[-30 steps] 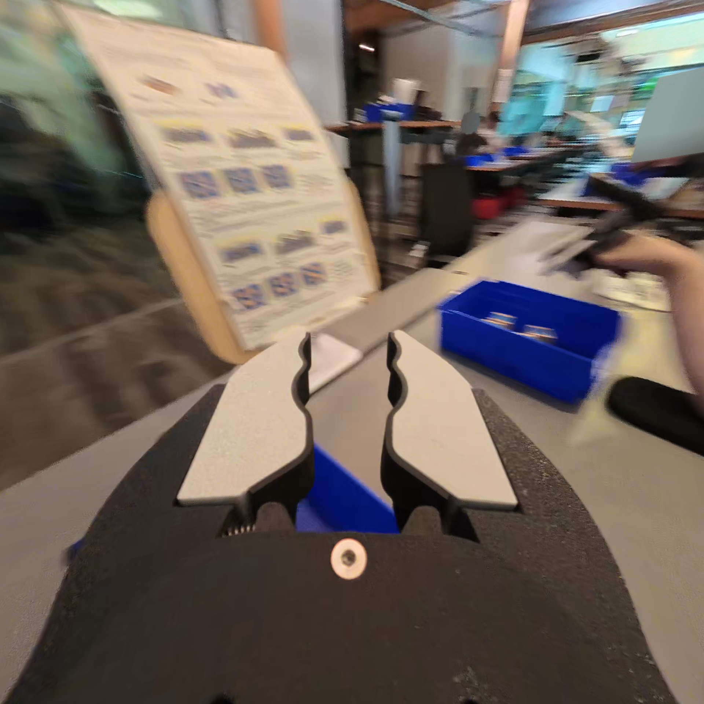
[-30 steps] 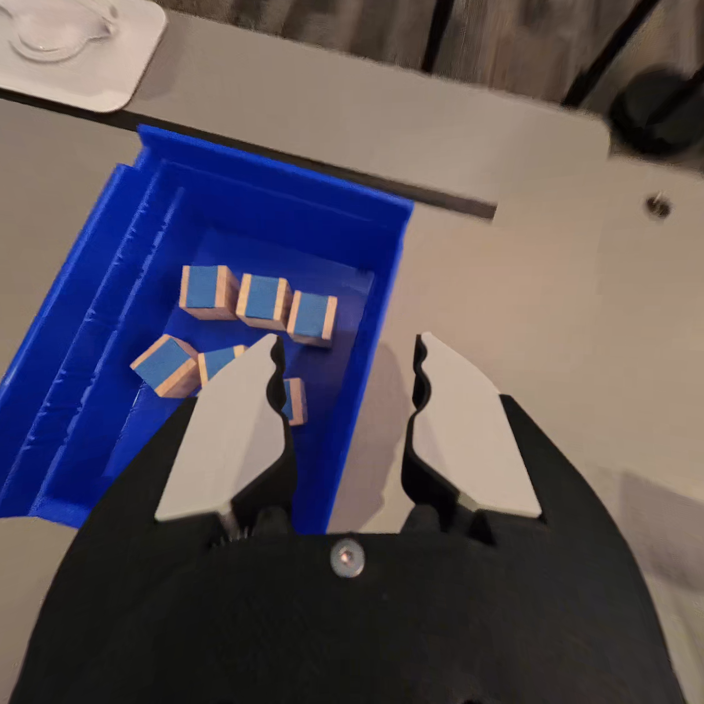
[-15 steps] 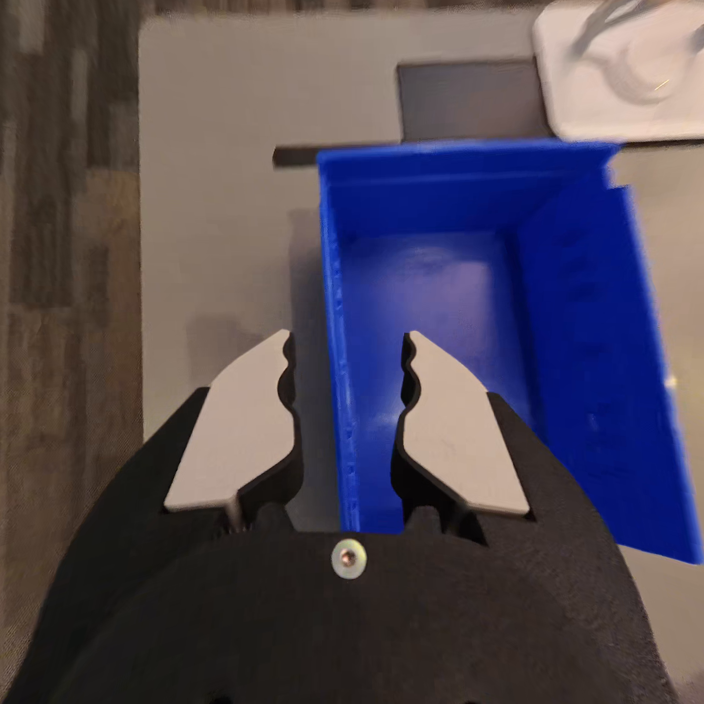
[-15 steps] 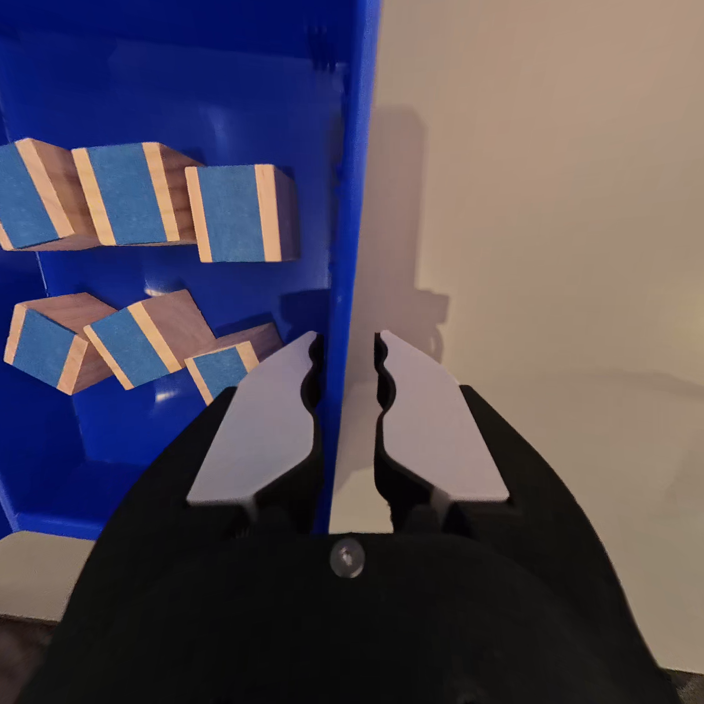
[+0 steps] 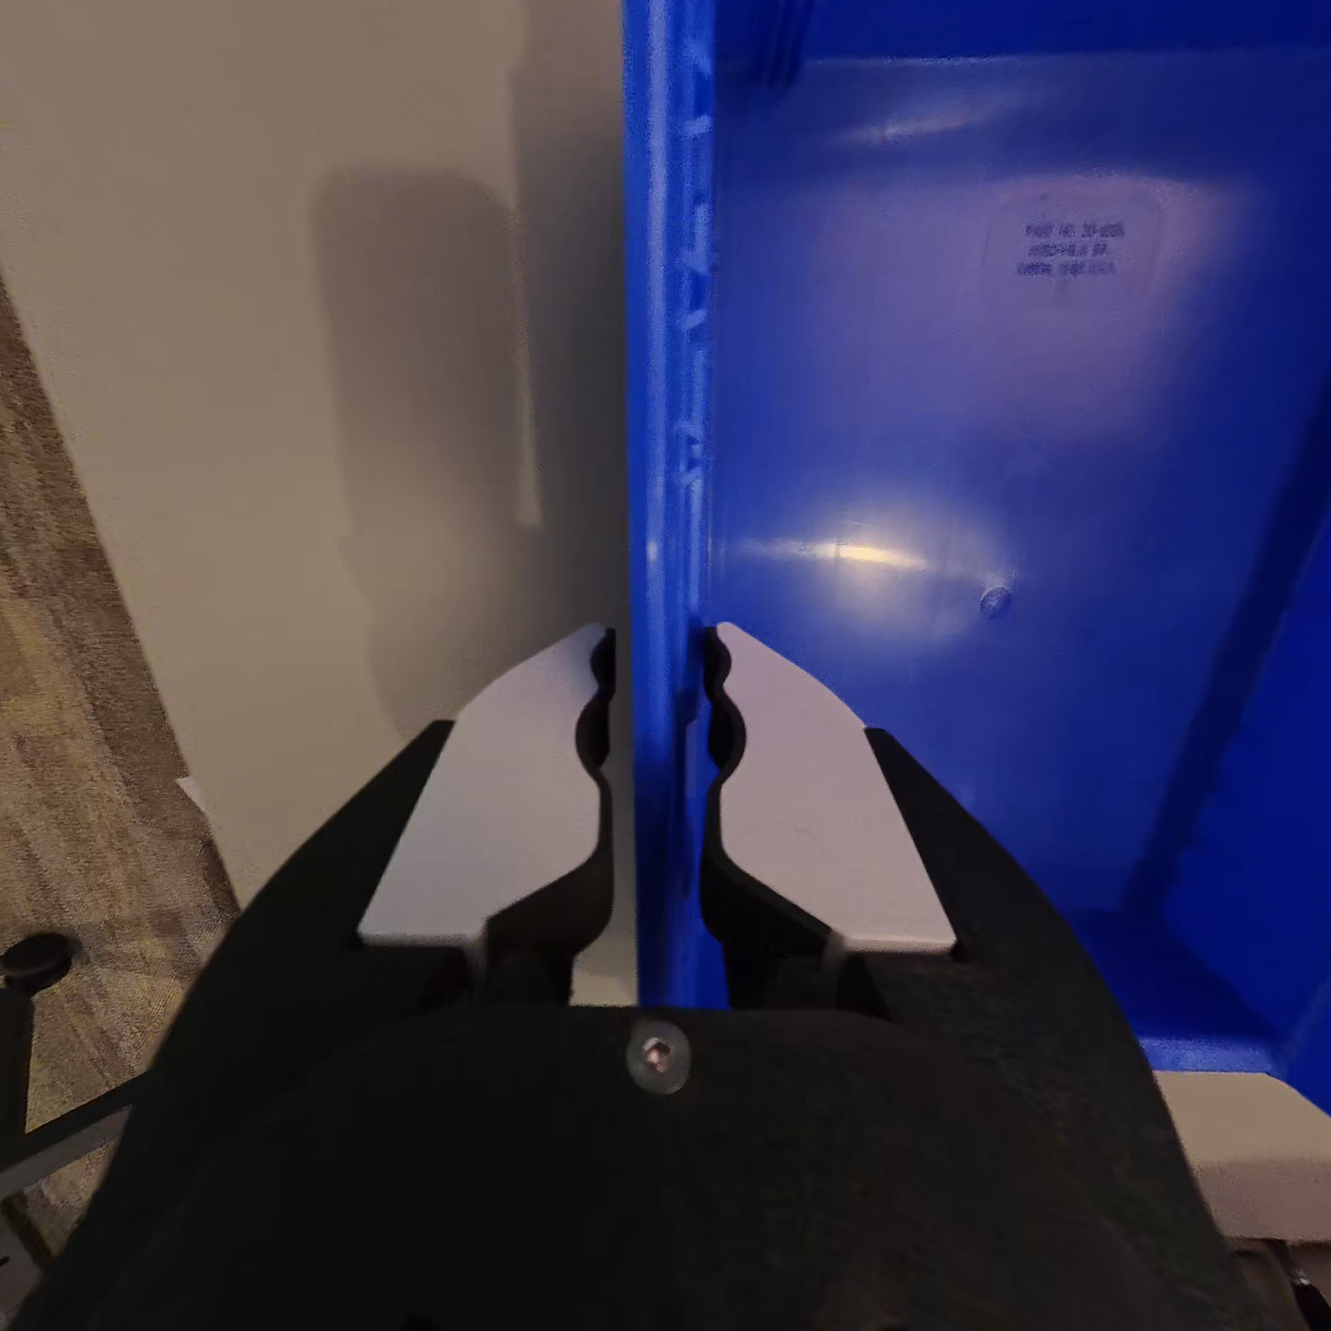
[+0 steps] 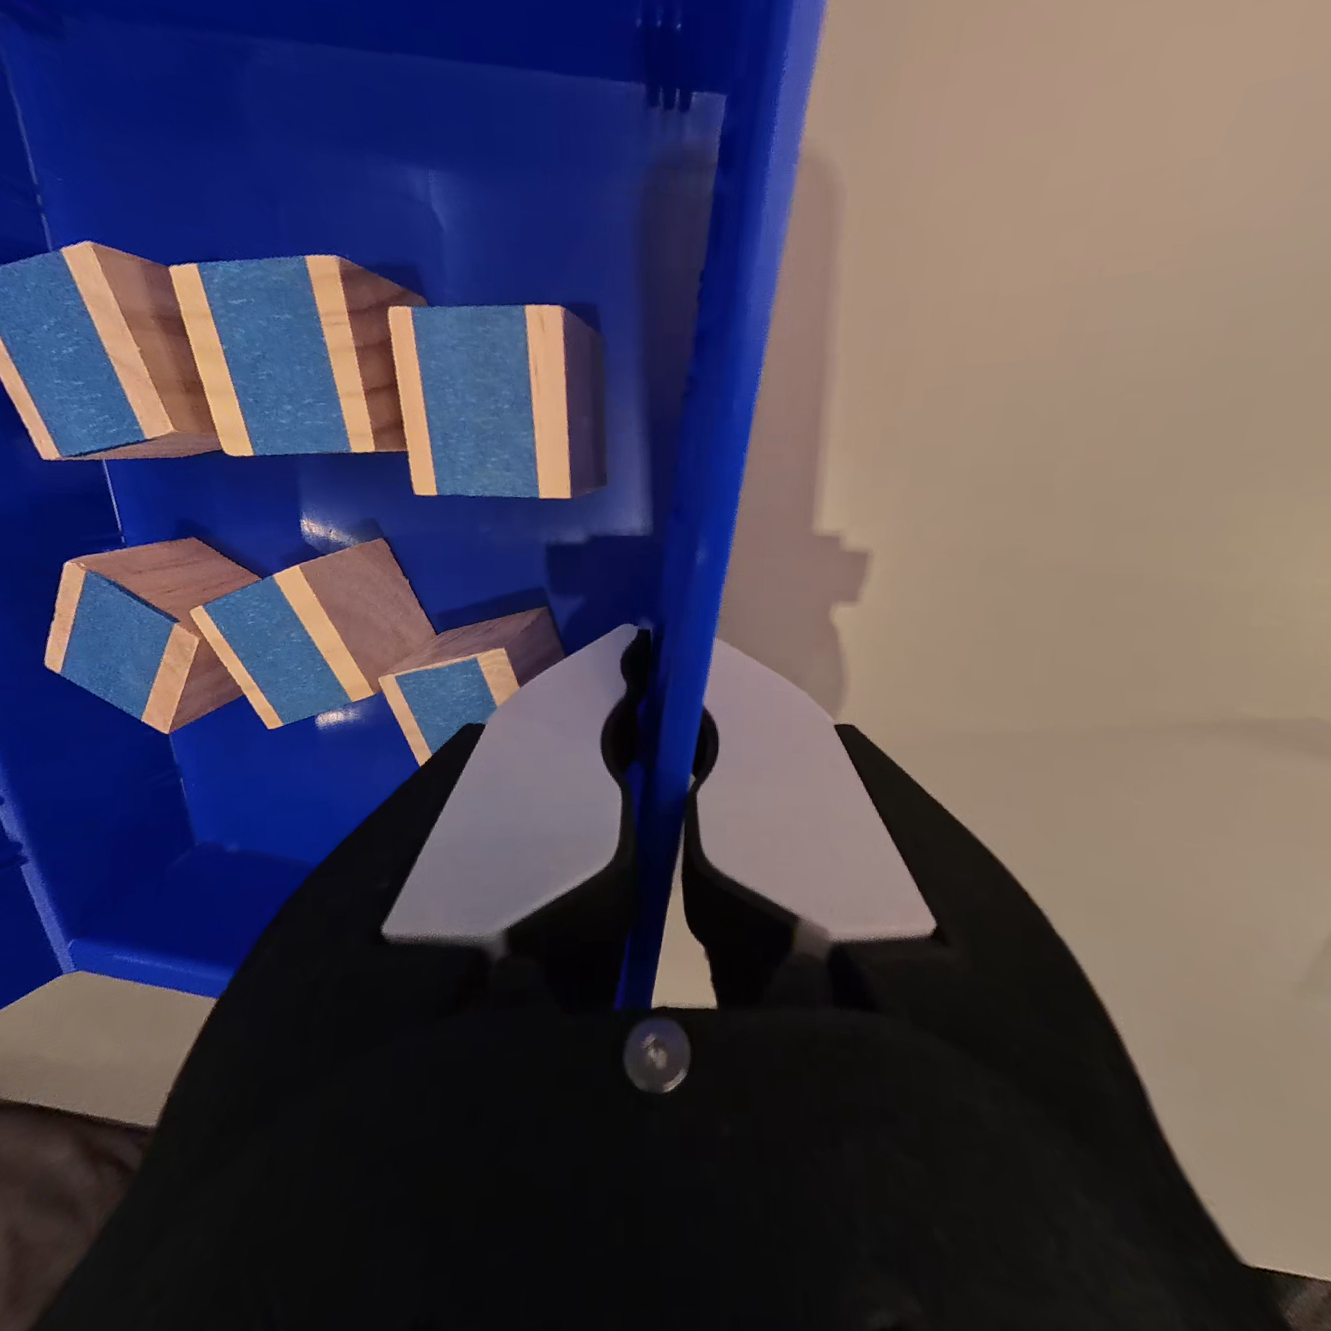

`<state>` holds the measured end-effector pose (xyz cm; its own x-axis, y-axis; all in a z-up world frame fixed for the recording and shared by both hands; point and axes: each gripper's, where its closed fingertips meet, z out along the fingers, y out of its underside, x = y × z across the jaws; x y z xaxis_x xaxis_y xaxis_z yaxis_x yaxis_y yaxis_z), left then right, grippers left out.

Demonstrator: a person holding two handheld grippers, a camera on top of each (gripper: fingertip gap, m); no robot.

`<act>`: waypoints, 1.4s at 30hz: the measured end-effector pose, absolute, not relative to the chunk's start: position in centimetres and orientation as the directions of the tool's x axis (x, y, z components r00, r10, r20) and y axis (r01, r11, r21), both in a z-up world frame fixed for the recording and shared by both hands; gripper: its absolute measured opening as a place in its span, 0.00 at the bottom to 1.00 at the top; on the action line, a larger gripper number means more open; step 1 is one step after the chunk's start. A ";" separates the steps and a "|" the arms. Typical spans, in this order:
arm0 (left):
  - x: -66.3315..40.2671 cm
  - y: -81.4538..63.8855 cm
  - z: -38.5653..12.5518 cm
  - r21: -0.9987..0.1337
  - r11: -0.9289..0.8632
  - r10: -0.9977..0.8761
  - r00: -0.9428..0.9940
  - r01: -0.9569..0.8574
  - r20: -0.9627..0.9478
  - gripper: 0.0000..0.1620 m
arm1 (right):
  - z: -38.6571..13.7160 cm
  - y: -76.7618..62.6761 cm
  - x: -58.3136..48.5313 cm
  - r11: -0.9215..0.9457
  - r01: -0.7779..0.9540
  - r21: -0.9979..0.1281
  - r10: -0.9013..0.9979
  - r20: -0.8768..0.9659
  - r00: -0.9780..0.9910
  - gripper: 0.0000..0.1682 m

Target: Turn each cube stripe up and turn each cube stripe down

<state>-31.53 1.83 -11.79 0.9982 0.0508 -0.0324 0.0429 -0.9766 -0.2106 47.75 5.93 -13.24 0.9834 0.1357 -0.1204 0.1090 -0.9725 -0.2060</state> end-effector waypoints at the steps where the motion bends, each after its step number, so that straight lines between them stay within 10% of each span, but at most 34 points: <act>1: -31.1 1.9 -12.0 -0.200 -0.979 0.049 0.999 0.044 -0.021 0.11 | -13.2 5.9 47.7 -0.974 0.101 -0.203 0.128 -0.126 0.984 0.05; 23: -11.6 1.3 -12.3 -0.072 -0.905 -0.408 0.904 -0.419 -0.127 0.23 | -12.9 4.2 32.3 -0.902 0.419 -0.100 0.429 -0.120 0.895 0.08; 42: -3.3 -0.3 -12.0 -0.166 -0.832 -0.553 0.815 -0.529 0.177 0.34 | -14.6 5.4 35.6 -0.934 0.353 -0.059 0.358 -0.160 0.920 0.05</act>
<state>-3.26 -0.26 -11.97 0.8145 -0.5525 0.1767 -0.5287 -0.8325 -0.1657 35.55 5.38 -14.62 0.9200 0.3579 -0.1599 0.3531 -0.9337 -0.0588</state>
